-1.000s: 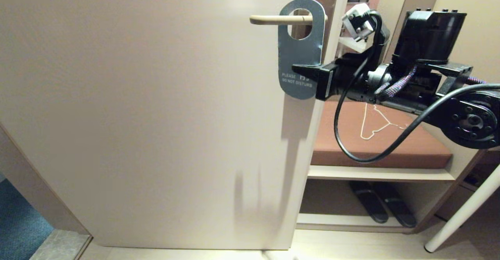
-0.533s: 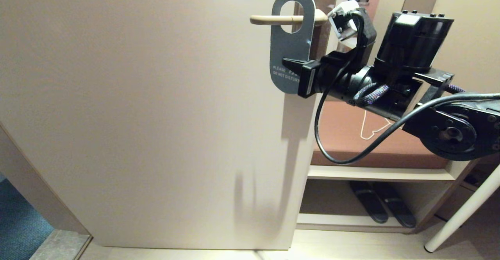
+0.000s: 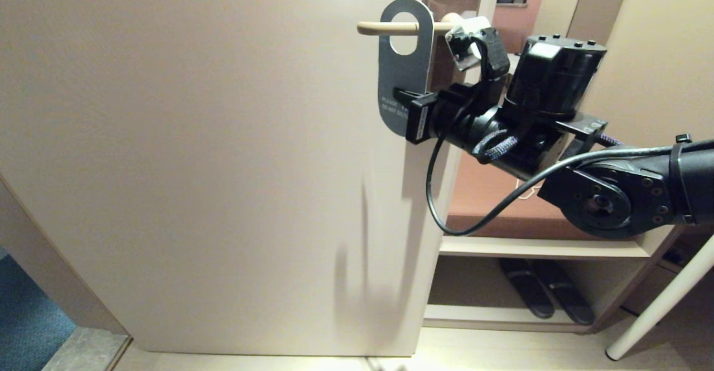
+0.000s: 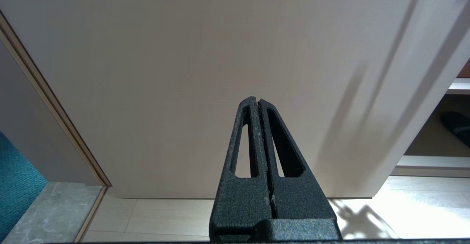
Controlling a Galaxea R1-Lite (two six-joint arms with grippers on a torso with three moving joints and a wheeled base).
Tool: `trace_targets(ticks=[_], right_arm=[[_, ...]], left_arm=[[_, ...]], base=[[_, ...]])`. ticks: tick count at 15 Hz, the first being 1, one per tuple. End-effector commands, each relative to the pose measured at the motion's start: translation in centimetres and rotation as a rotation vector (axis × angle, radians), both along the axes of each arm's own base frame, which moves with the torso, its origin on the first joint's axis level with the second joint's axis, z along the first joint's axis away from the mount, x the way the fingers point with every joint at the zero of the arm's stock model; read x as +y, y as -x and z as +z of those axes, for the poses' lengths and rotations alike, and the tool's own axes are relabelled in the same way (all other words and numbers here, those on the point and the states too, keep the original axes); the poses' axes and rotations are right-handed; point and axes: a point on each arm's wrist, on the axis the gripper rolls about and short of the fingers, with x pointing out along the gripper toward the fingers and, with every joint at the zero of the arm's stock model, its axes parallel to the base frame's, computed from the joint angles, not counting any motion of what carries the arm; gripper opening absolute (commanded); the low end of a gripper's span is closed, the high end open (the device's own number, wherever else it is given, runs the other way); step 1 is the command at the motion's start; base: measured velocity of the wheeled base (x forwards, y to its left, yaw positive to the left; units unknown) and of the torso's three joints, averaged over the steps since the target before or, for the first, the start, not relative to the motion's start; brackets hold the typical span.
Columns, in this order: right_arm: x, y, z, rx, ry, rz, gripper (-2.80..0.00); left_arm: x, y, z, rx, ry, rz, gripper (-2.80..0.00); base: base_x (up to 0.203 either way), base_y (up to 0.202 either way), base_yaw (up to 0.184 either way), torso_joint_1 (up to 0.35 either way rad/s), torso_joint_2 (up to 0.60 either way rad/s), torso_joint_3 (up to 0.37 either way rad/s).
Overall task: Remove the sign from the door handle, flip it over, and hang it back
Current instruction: Take down the sign
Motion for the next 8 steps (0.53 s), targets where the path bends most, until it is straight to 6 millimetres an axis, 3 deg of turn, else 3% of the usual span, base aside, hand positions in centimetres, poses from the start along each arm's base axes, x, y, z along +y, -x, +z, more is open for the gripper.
trace_targets(ticks=[1,8], right_arm=[[0.5,-0.3,-0.4,0.004,0.003,0.006,-2.8],[2.3,-0.5,-0.6,-0.016,-0.014,0.037,-2.8]], left_arm=[[0.0,0.0,0.0,0.0,0.0,0.001,-2.8],[0.0,0.0,0.0,0.0,0.001,0.001,-2.8]], base=[[0.0,0.0,0.0,0.0,0.0,0.0],[0.0,0.0,0.0,0.0,0.0,0.0]])
